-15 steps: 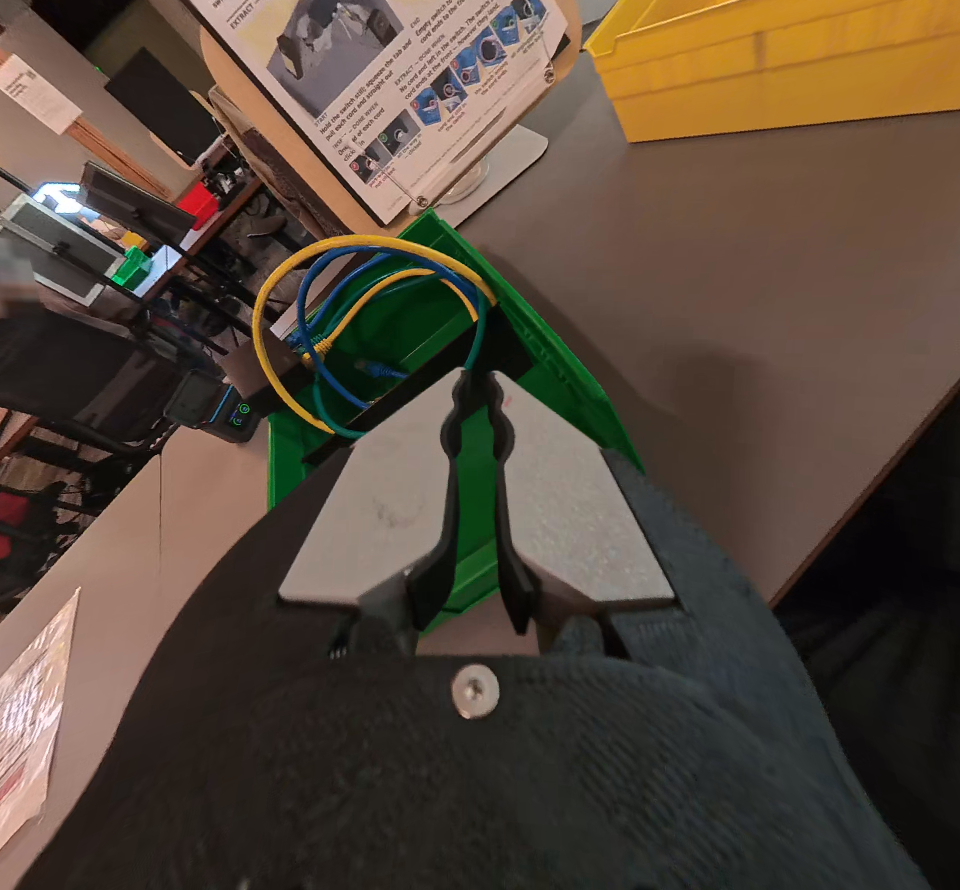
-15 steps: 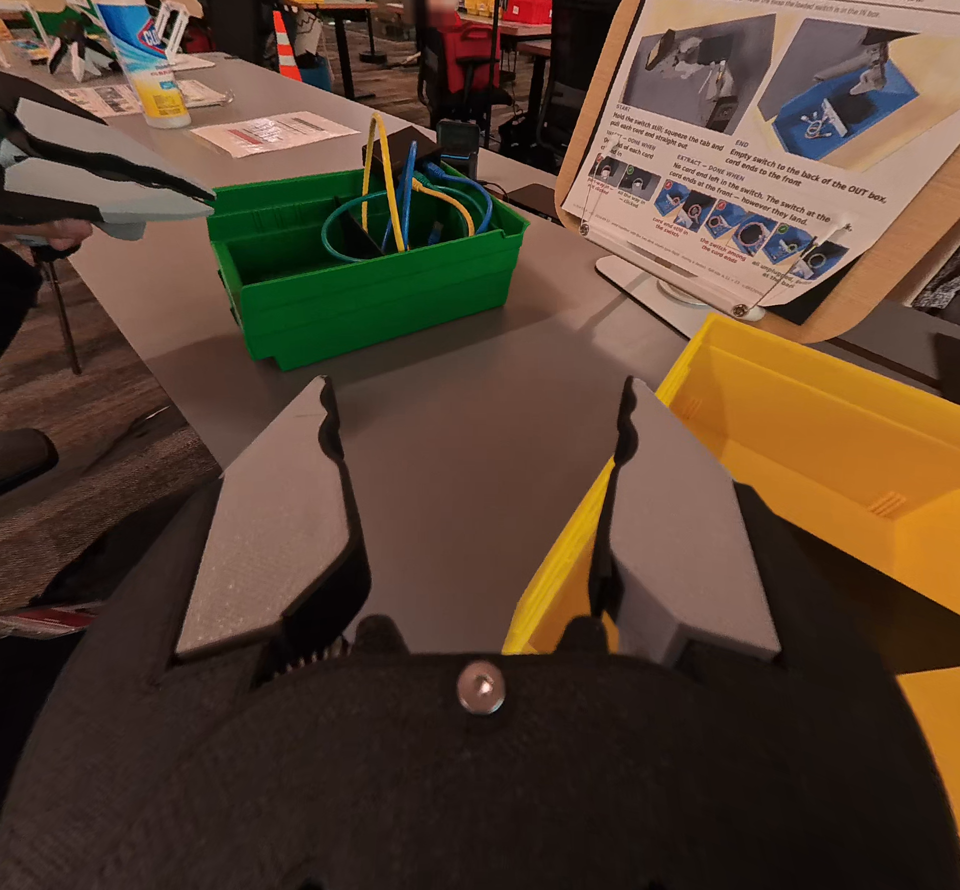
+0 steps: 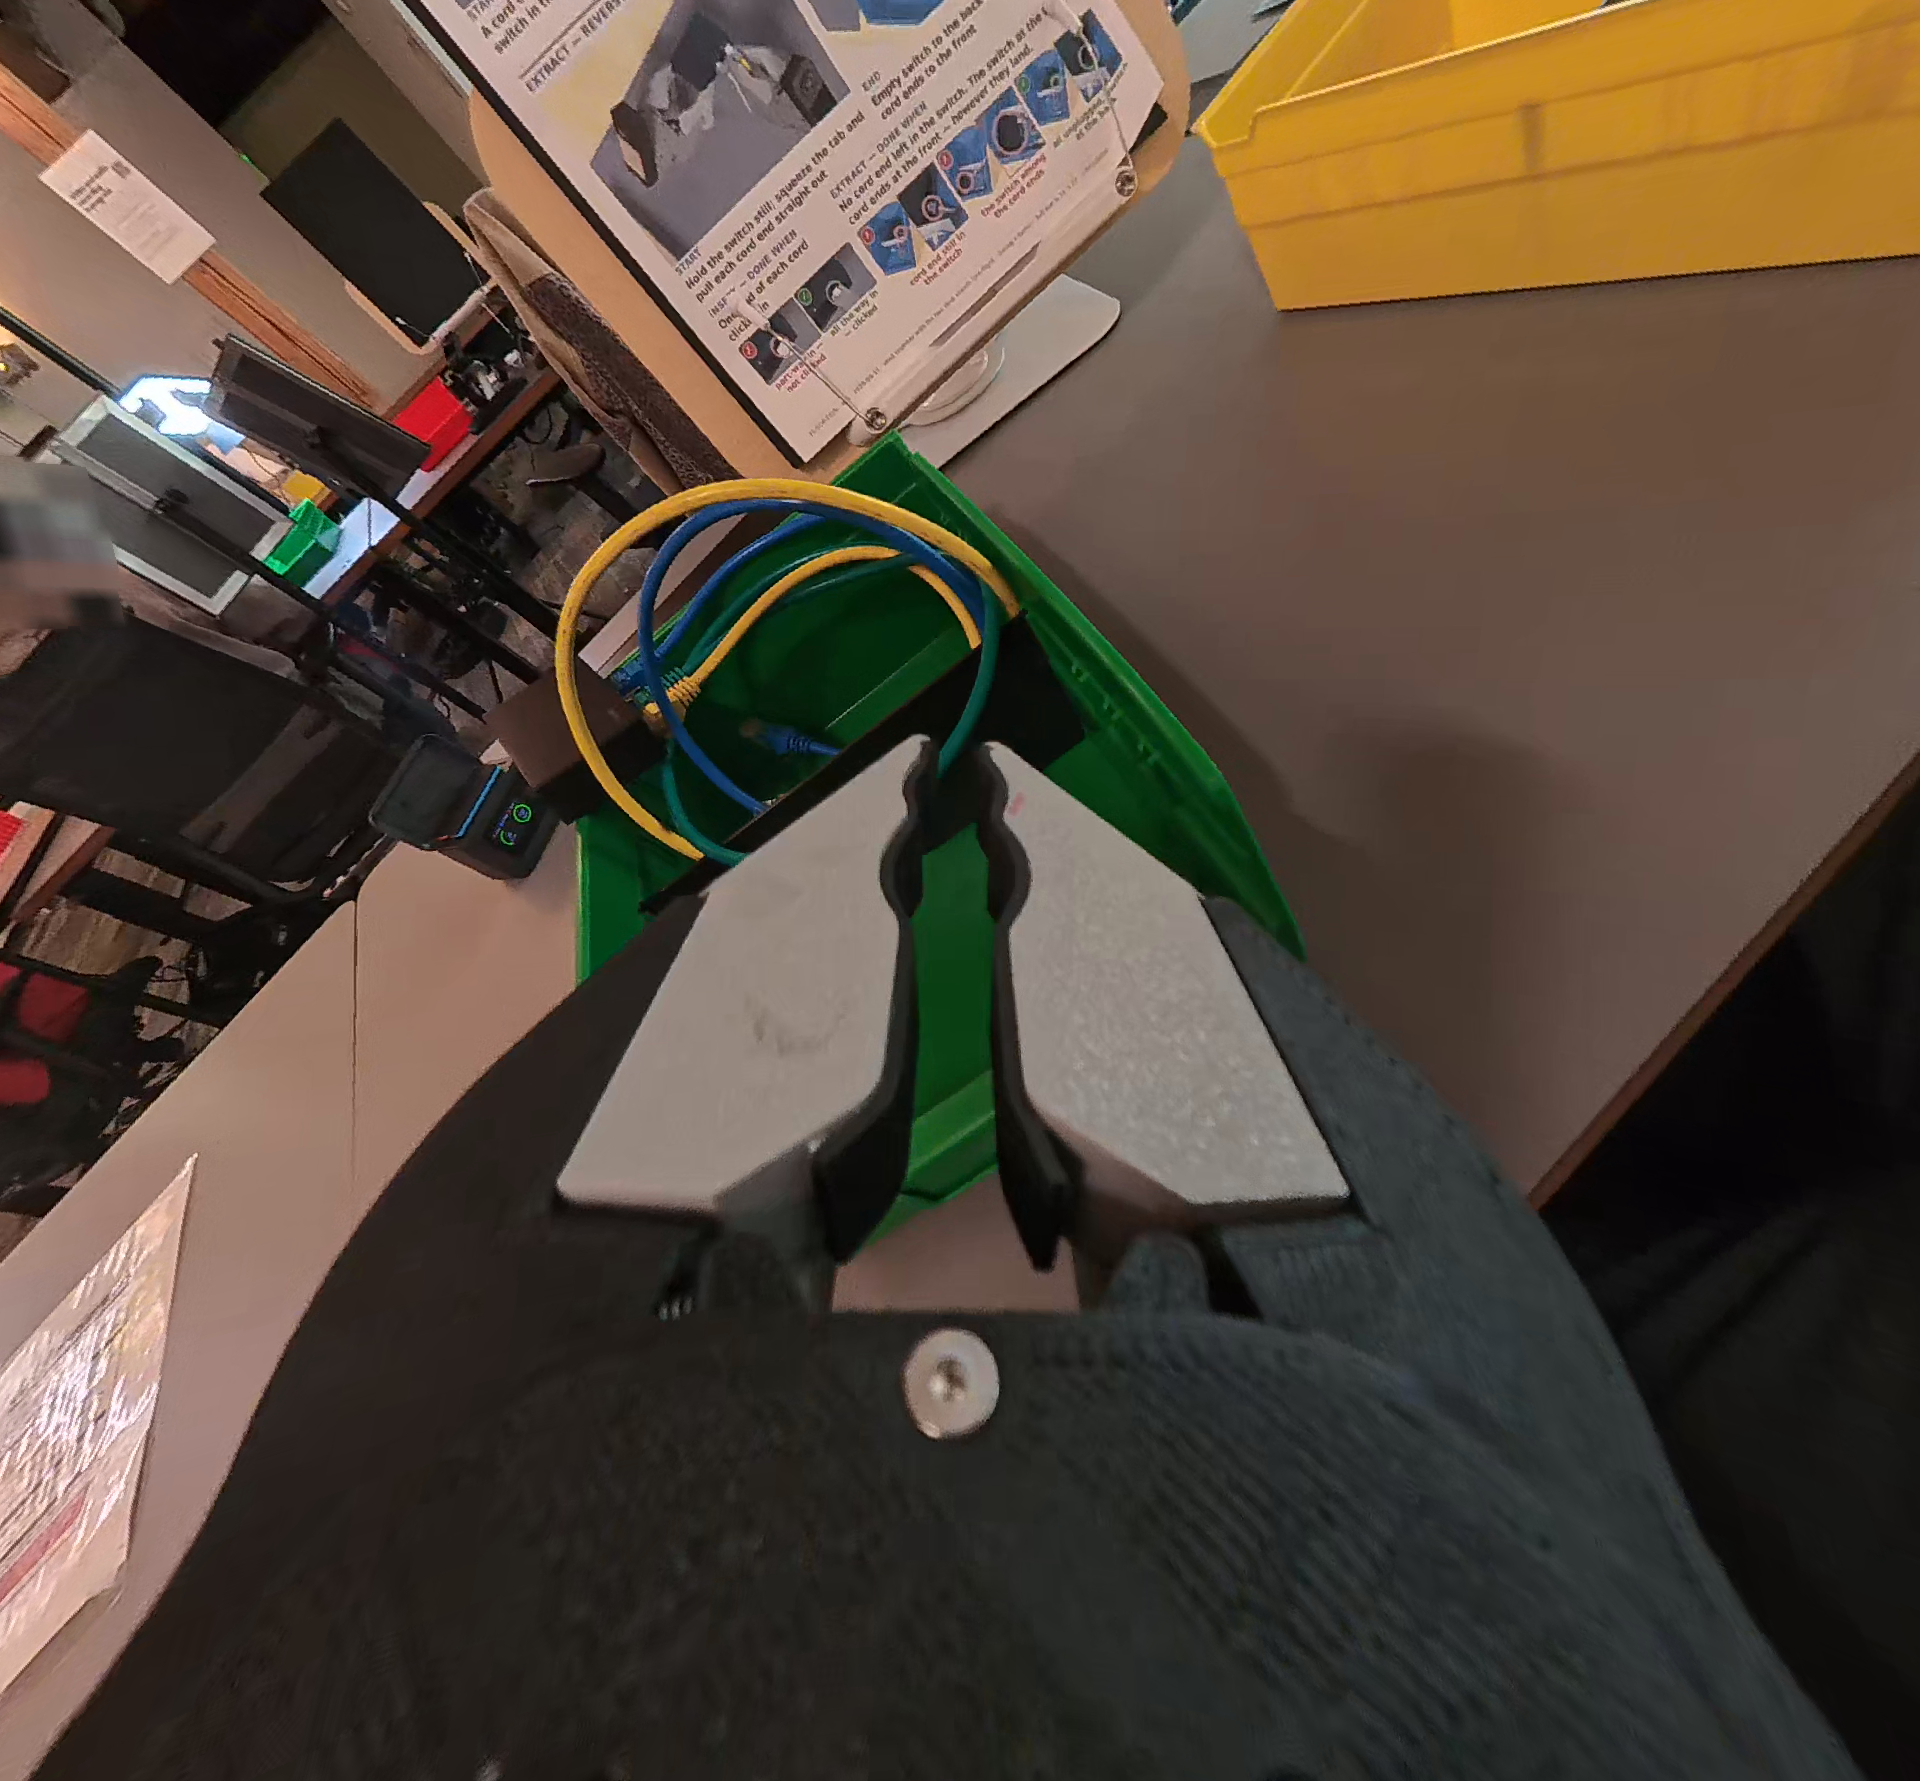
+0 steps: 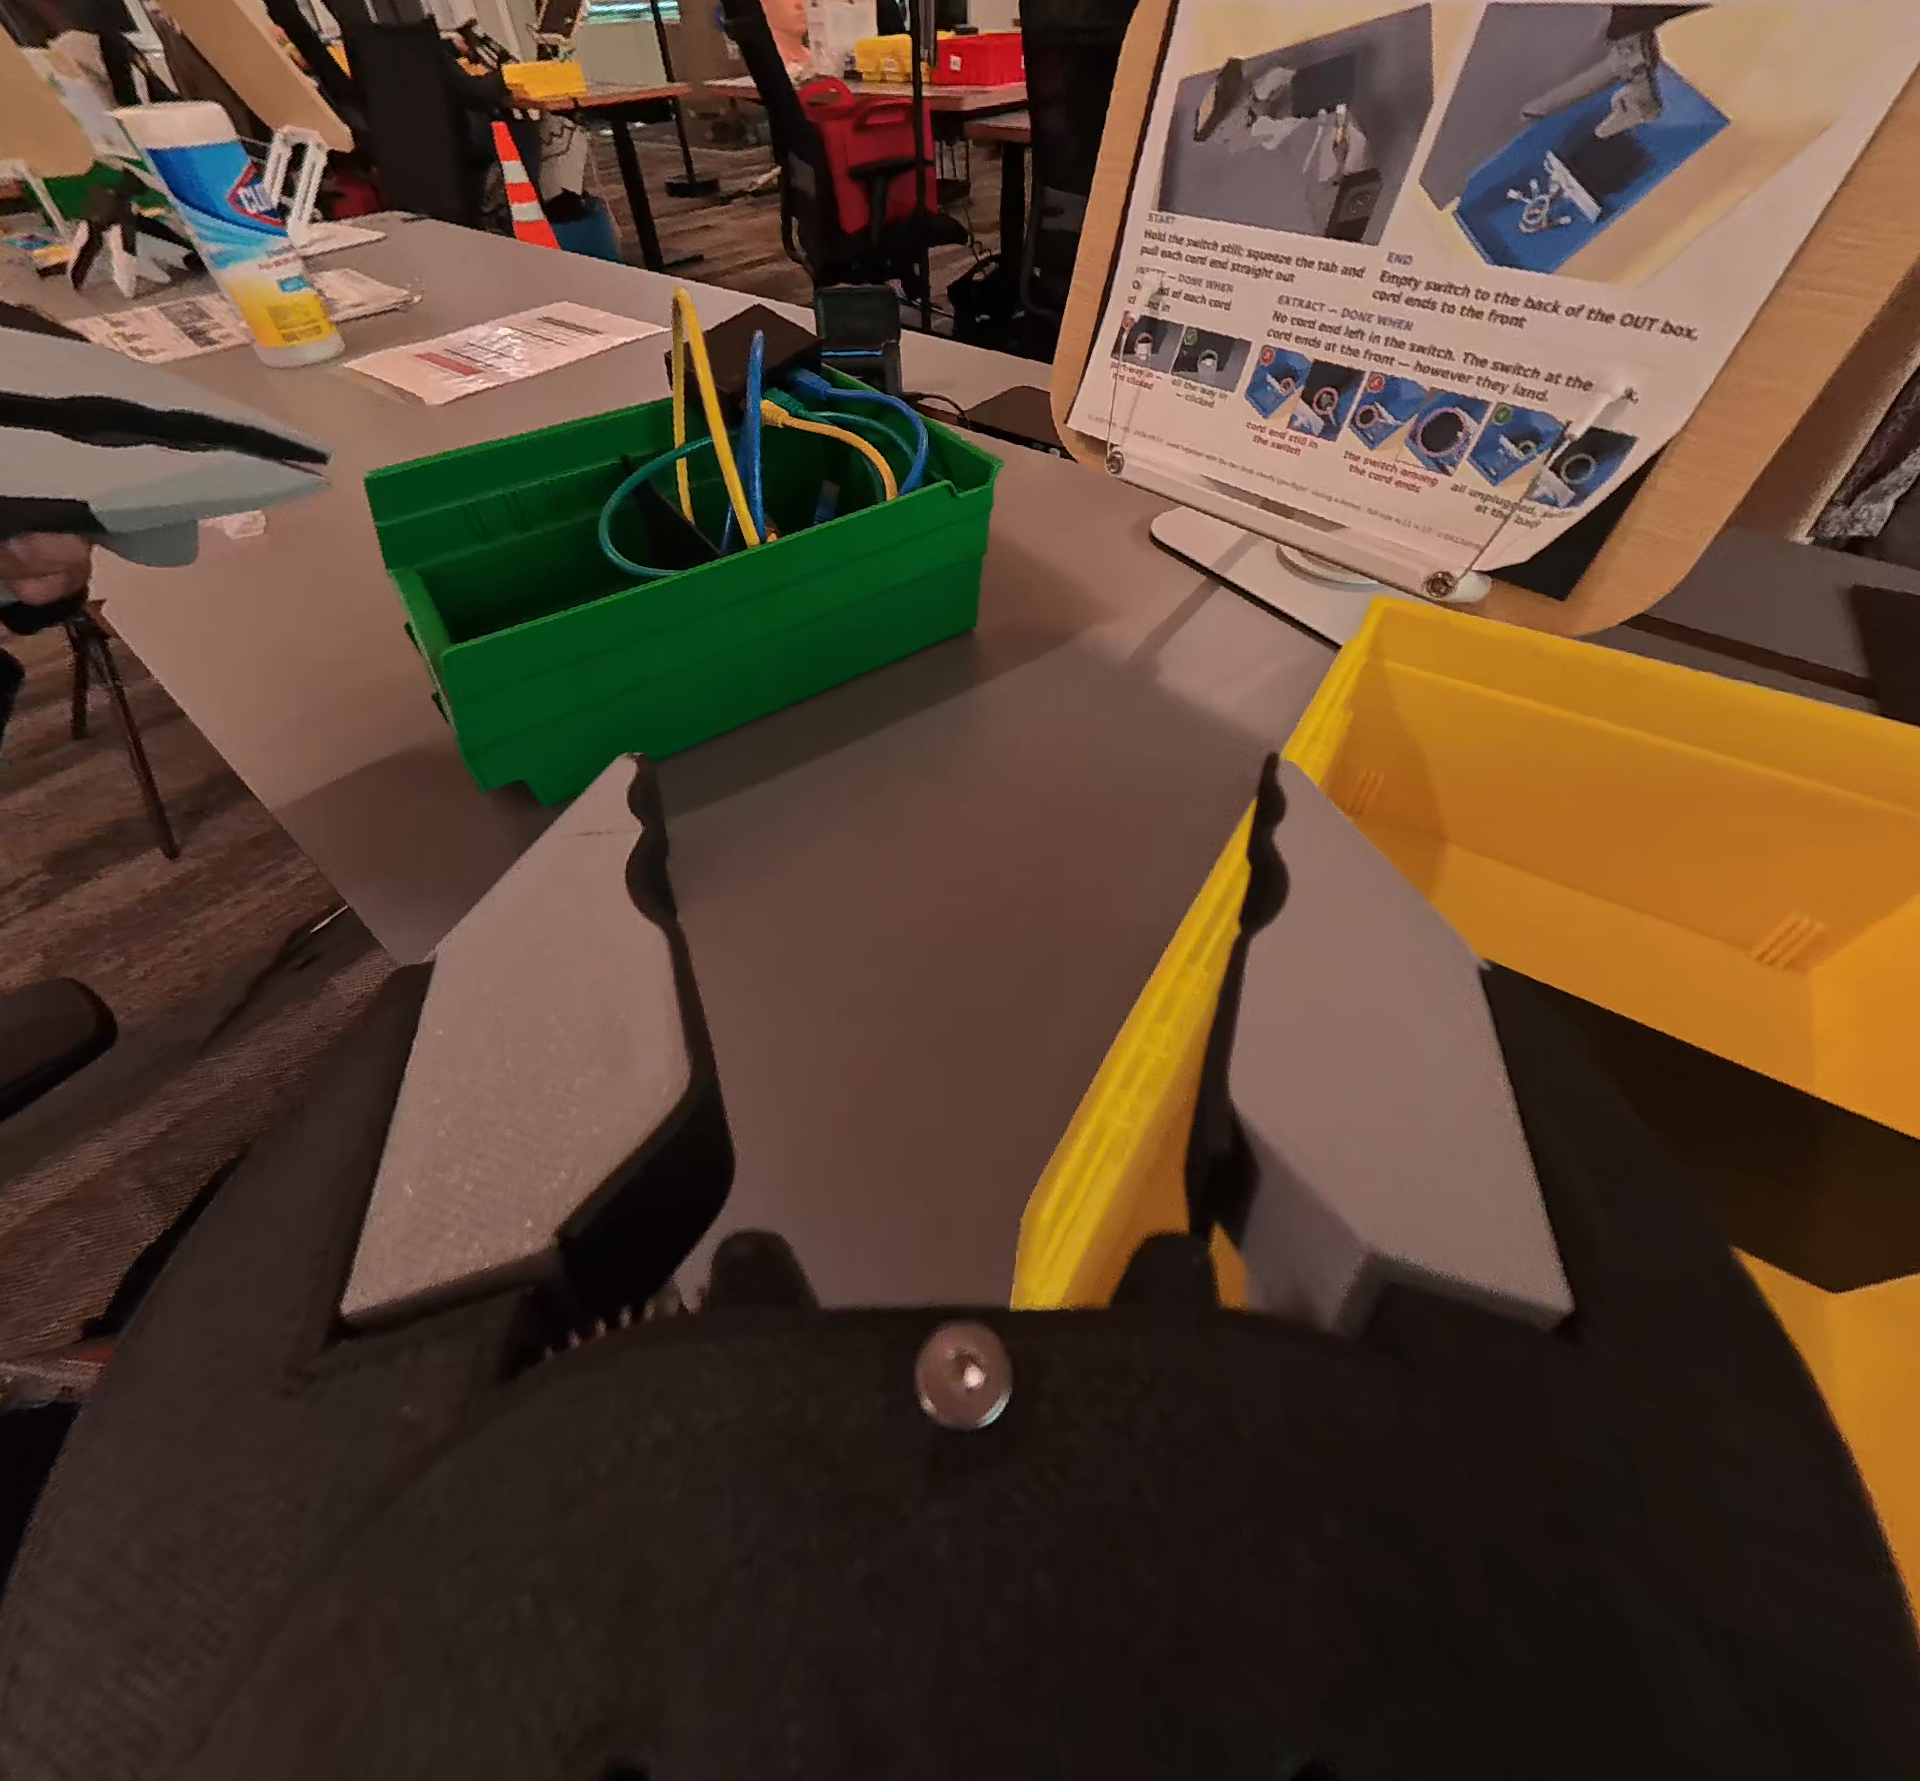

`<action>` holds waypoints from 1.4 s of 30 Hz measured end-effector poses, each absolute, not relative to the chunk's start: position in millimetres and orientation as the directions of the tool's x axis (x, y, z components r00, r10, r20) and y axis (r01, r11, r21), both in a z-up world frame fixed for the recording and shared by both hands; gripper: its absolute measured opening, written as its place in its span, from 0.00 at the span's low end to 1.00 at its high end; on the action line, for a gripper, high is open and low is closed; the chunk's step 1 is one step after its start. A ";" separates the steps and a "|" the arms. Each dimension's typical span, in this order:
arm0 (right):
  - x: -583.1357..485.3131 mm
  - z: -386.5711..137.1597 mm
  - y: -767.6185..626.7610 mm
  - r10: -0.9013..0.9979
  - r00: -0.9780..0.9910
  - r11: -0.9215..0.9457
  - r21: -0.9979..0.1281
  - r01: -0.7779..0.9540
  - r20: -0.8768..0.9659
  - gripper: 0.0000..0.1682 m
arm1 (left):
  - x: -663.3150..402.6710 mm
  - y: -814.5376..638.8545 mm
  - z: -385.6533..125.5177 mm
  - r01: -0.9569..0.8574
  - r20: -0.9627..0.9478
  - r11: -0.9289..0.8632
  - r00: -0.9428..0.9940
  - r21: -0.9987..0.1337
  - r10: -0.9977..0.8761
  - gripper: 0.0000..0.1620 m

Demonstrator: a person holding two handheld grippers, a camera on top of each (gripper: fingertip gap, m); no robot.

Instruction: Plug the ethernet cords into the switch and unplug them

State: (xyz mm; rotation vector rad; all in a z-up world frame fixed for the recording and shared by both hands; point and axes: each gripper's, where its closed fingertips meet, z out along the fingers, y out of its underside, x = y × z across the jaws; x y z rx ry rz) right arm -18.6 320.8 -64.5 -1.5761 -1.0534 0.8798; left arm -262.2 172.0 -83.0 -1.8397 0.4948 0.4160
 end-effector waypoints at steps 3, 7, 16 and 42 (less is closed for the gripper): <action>-16.7 -63.6 324.0 0.931 0.362 -0.130 -0.973 0.191 -0.054 0.66 | -262.5 172.5 -84.5 -0.531 -0.517 -0.288 0.846 -0.797 -0.131 0.03; -16.1 -63.8 325.8 0.928 0.369 -0.126 -0.973 0.193 -0.047 0.67 | -263.0 172.1 -83.4 -0.532 -0.519 -0.285 0.846 -0.798 -0.127 0.03; -15.7 -63.7 322.8 0.934 0.357 -0.111 -0.972 0.205 -0.032 0.65 | -261.0 172.3 -81.7 -0.538 -0.525 -0.278 0.842 -0.796 -0.125 0.03; -4.3 -59.8 328.2 0.927 0.374 -0.110 -0.973 0.201 -0.027 0.61 | -232.5 182.9 -114.7 -0.549 -0.484 -0.335 0.835 -0.766 -0.263 0.10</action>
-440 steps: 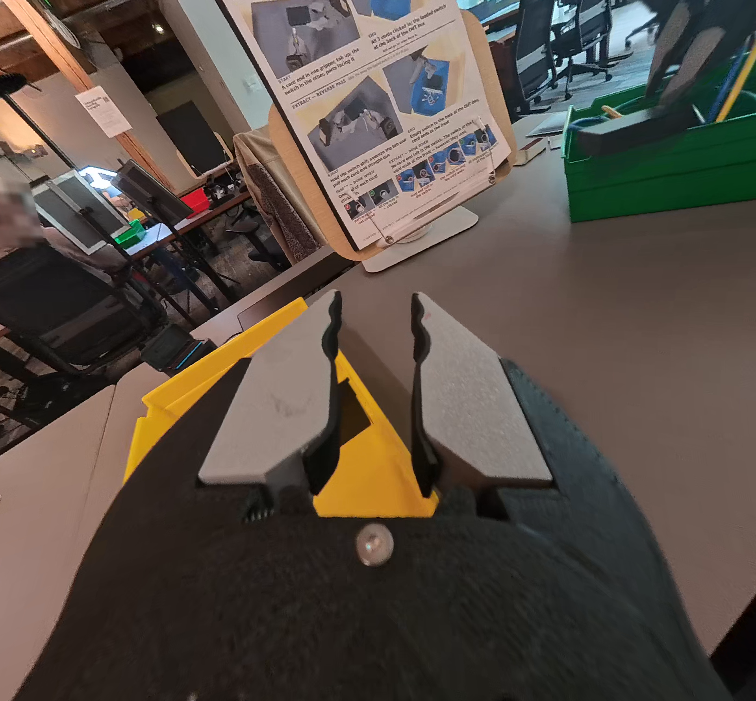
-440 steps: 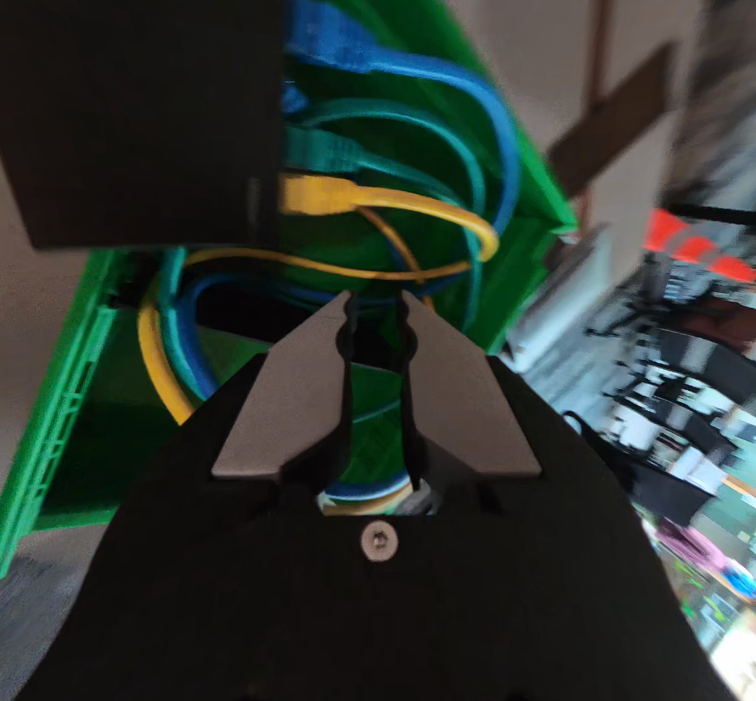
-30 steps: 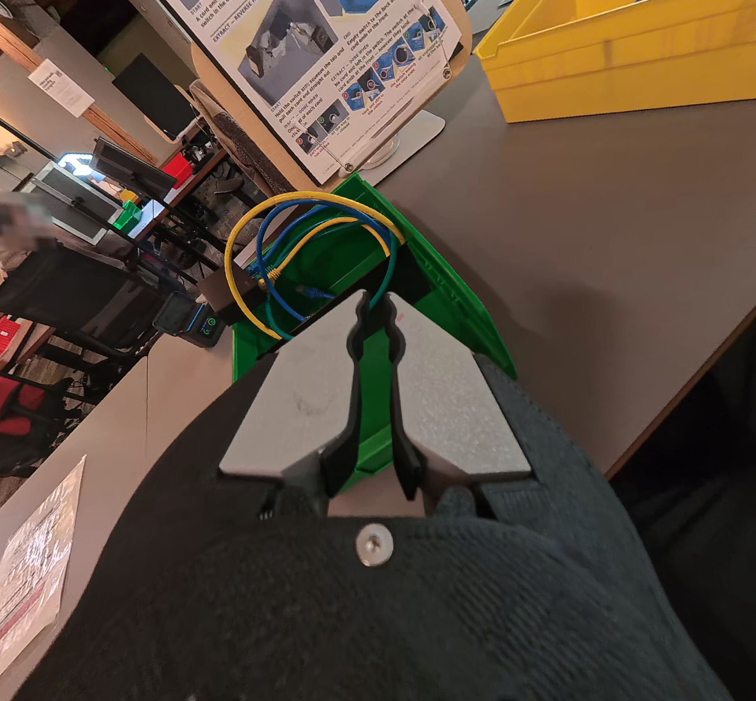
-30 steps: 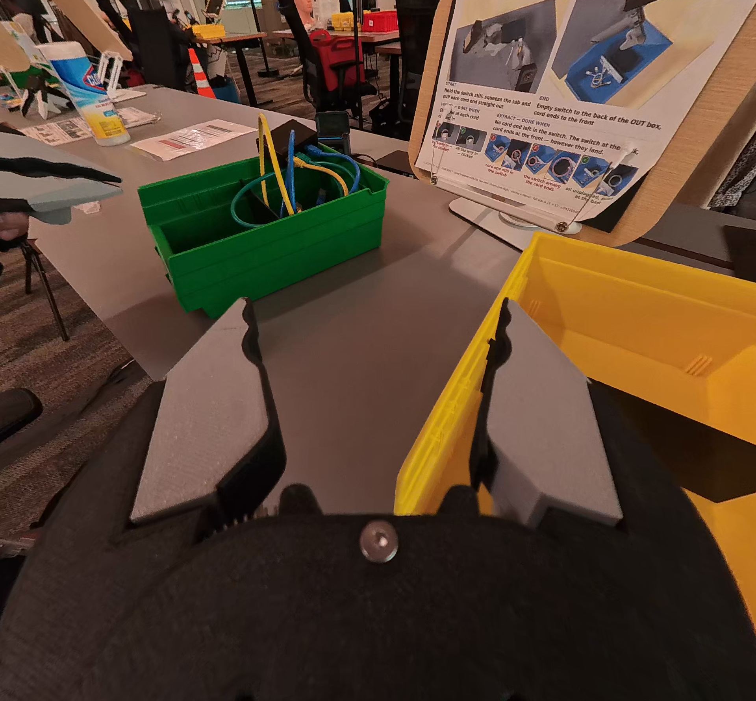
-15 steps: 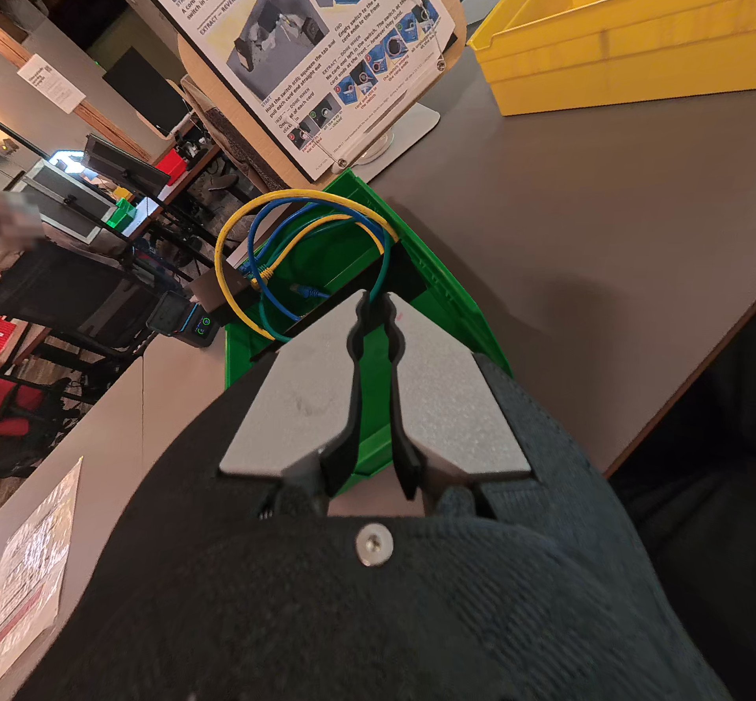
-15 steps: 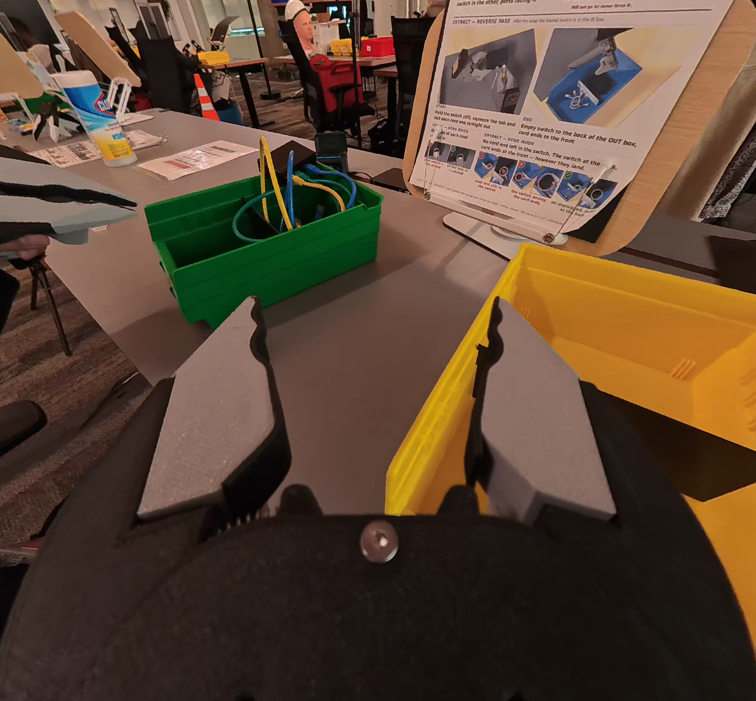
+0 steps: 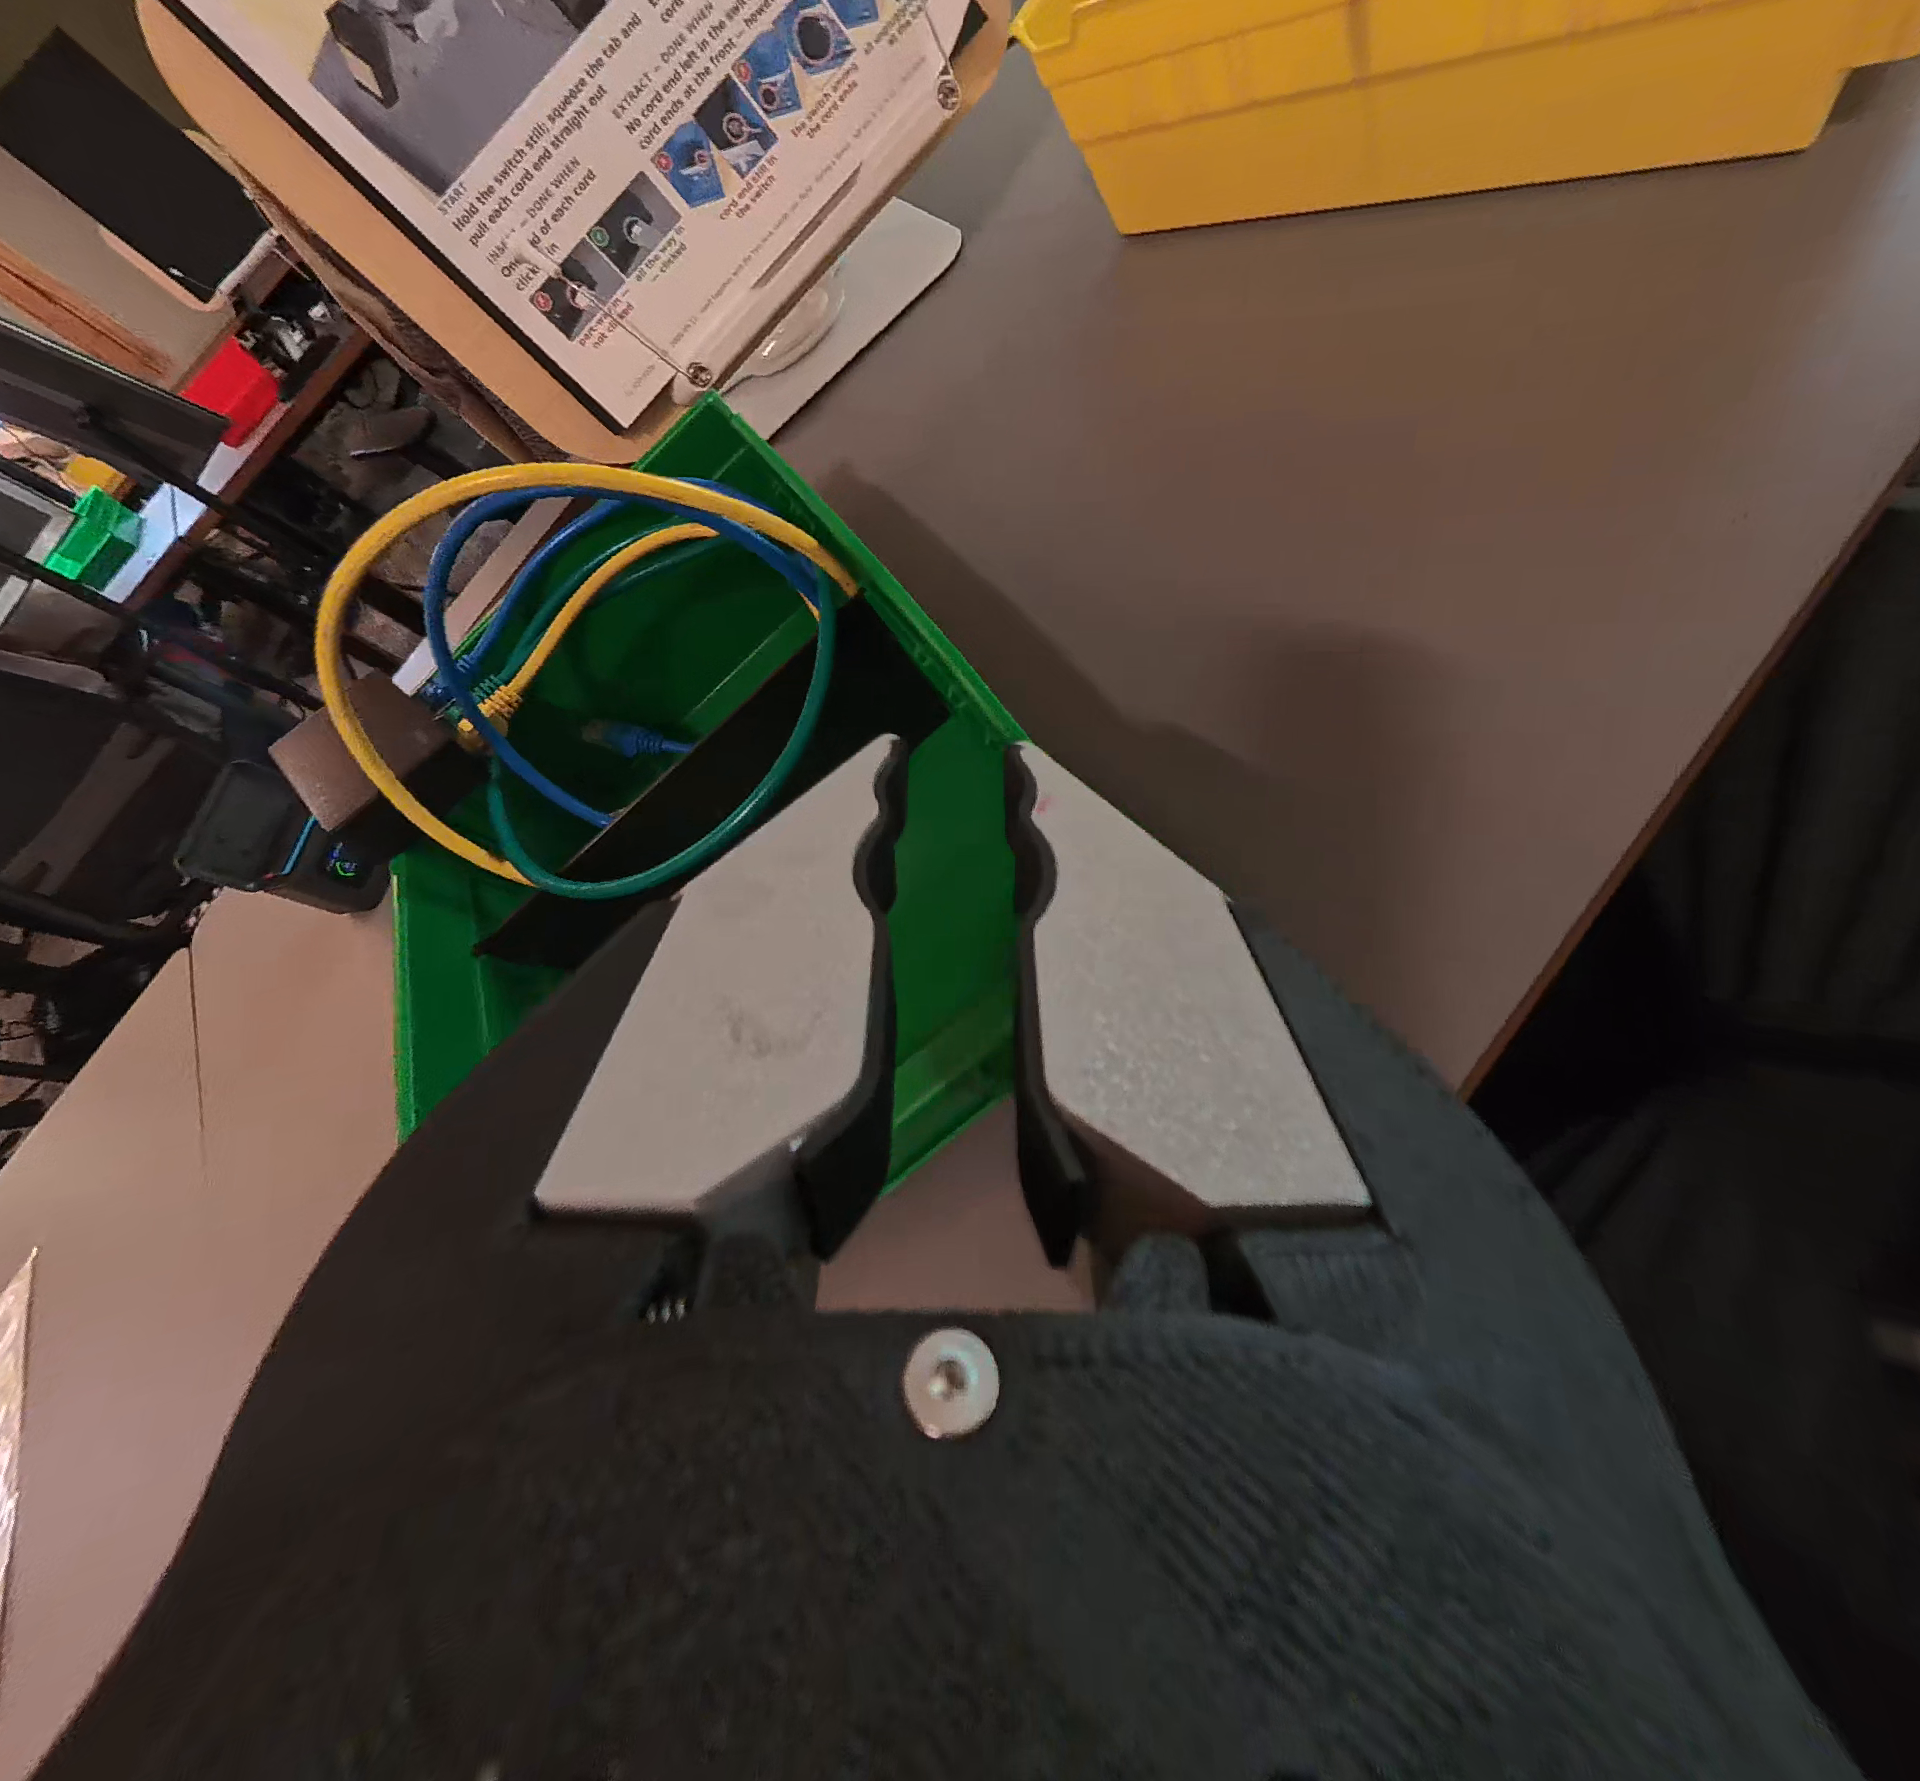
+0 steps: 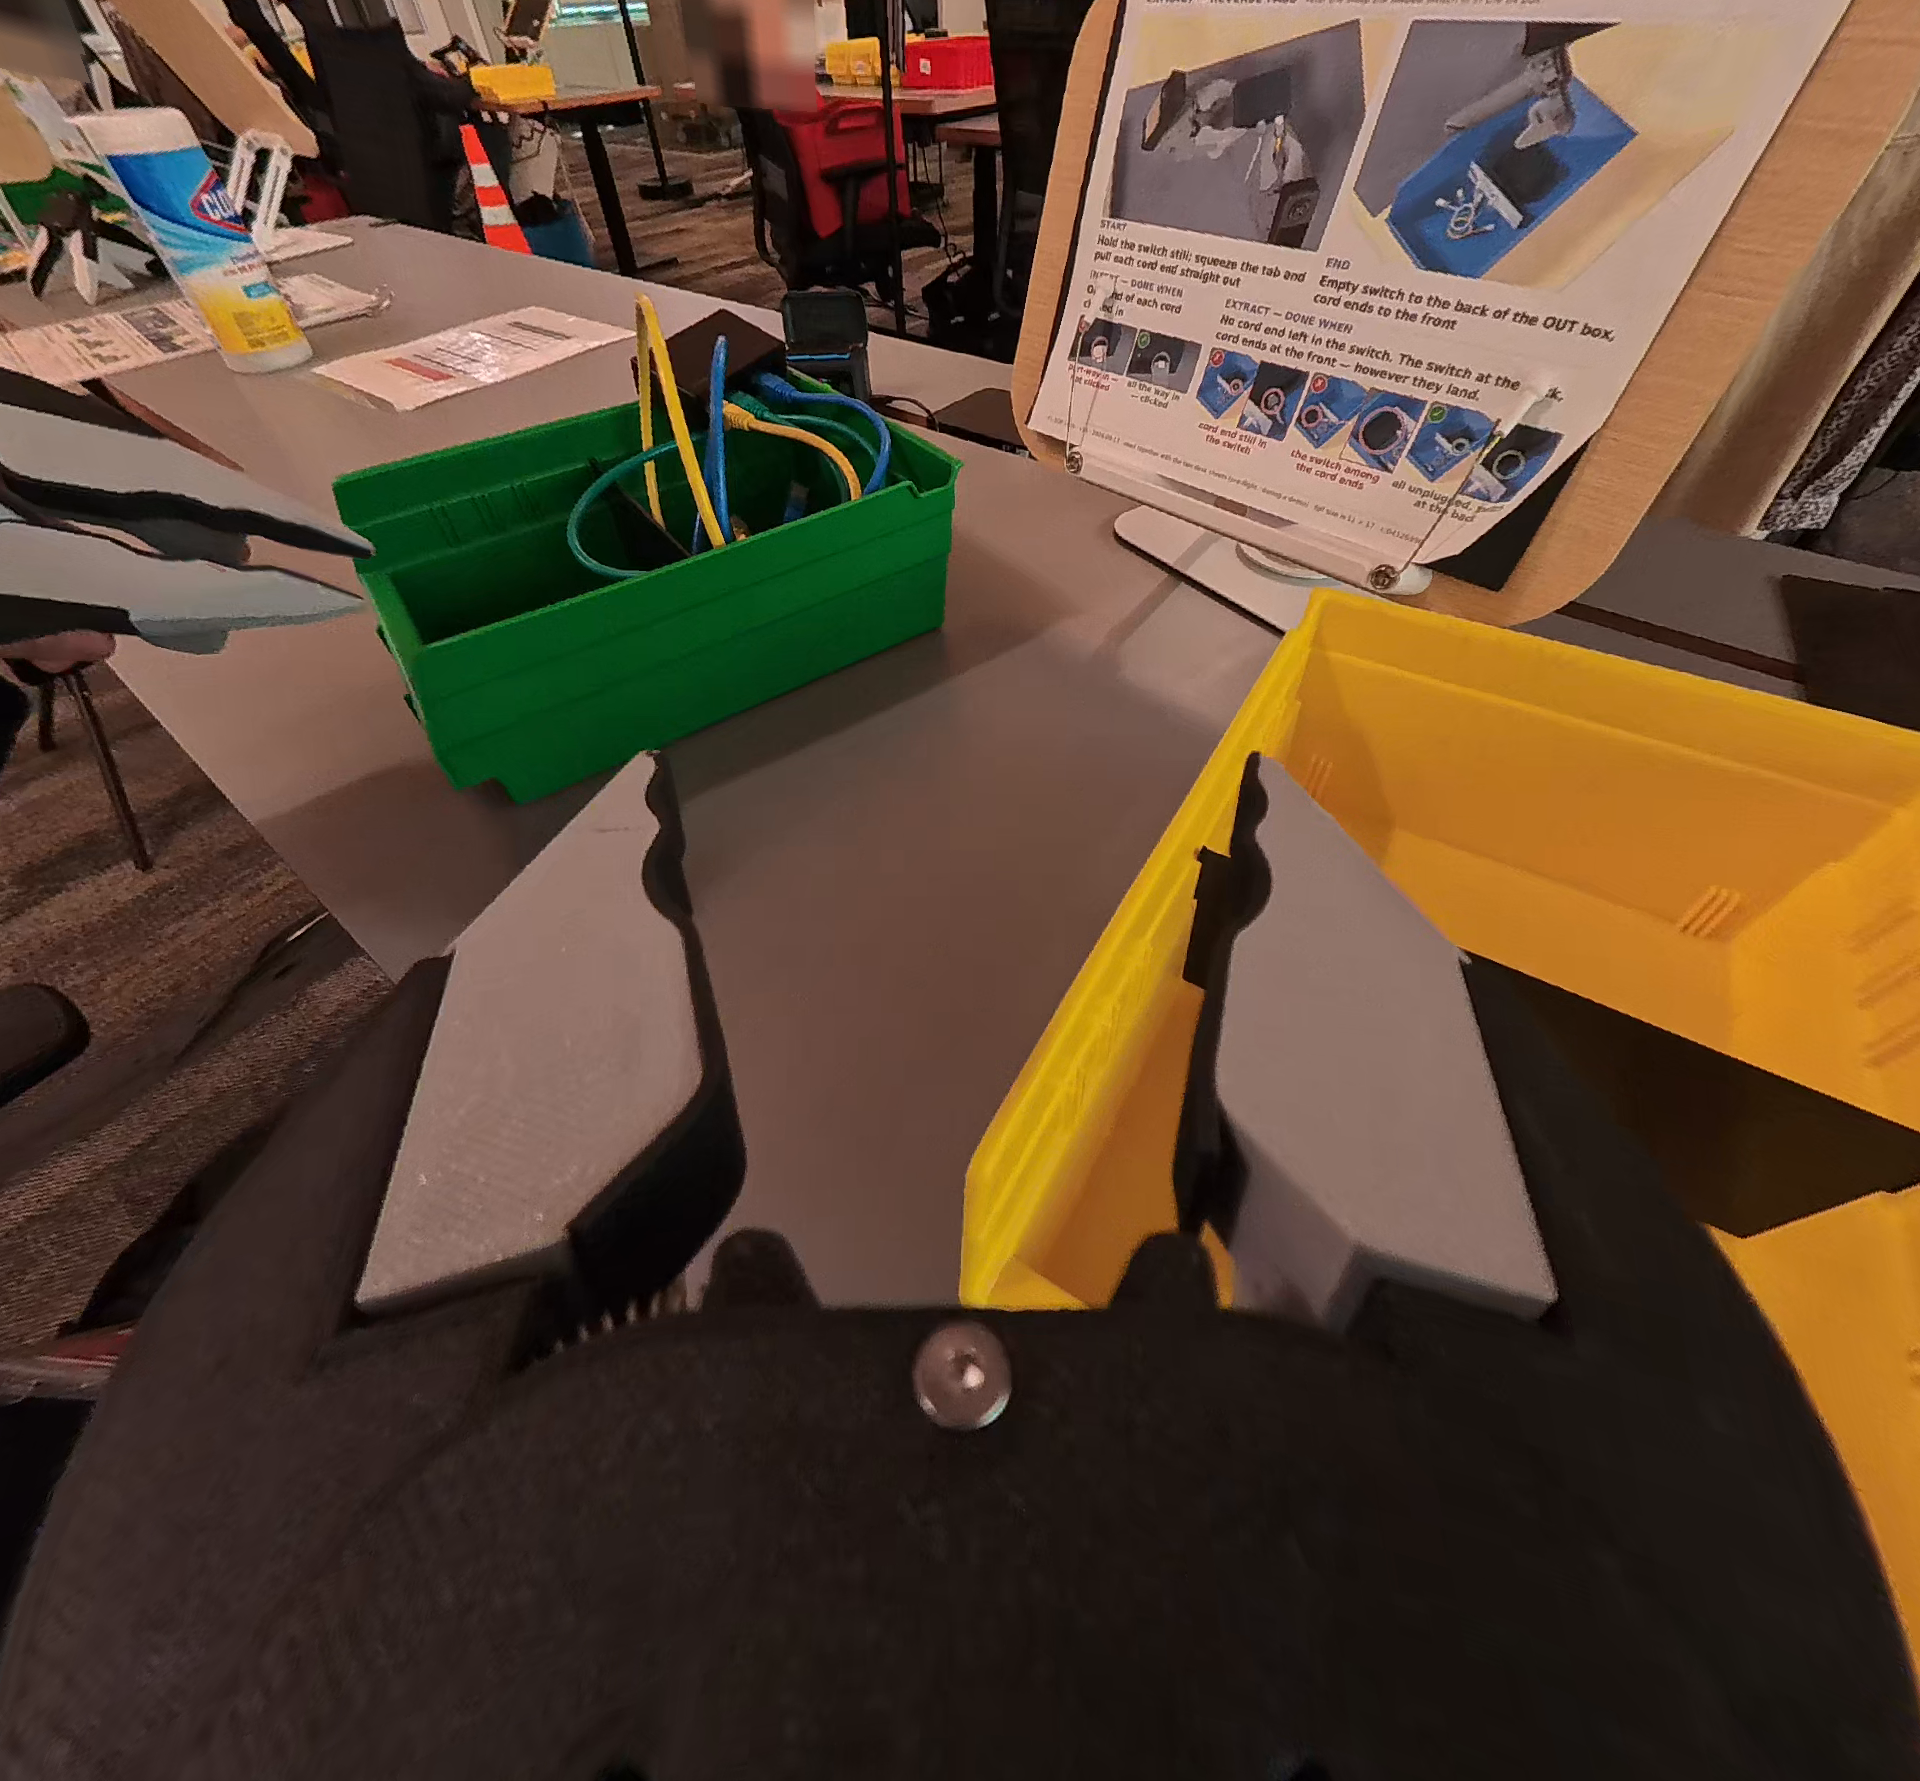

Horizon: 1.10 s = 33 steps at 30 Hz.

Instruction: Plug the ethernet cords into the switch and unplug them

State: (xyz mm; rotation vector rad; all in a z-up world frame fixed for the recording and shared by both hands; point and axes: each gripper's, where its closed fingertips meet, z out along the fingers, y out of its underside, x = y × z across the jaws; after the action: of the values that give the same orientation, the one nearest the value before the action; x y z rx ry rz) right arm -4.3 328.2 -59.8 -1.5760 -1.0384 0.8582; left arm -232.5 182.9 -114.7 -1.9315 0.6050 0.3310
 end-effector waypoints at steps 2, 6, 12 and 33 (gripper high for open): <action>-4.8 -59.4 327.4 0.928 0.371 -0.107 -0.974 0.201 -0.025 0.61 | -229.7 183.7 -116.6 -0.554 -0.486 -0.336 0.831 -0.762 -0.270 0.10; -5.6 -61.8 327.4 0.929 0.369 -0.110 -0.971 0.211 -0.025 0.60 | -226.0 185.3 -118.1 -0.559 -0.487 -0.335 0.828 -0.759 -0.277 0.10; -5.3 -59.9 326.9 0.929 0.369 -0.104 -0.973 0.207 -0.021 0.59 | -220.3 190.7 -123.8 -0.561 -0.487 -0.336 0.826 -0.756 -0.283 0.12; -2.8 -71.3 330.1 0.924 0.383 -0.096 -0.955 0.281 0.019 0.60 | -234.2 184.9 -123.4 -0.487 -0.410 -0.385 0.872 -0.784 -0.267 0.15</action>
State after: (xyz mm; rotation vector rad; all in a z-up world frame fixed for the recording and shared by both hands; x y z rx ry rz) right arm -2.8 330.1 -71.3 -1.6129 -1.0939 0.7819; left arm -234.2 184.9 -123.4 -1.9905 0.5511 0.2618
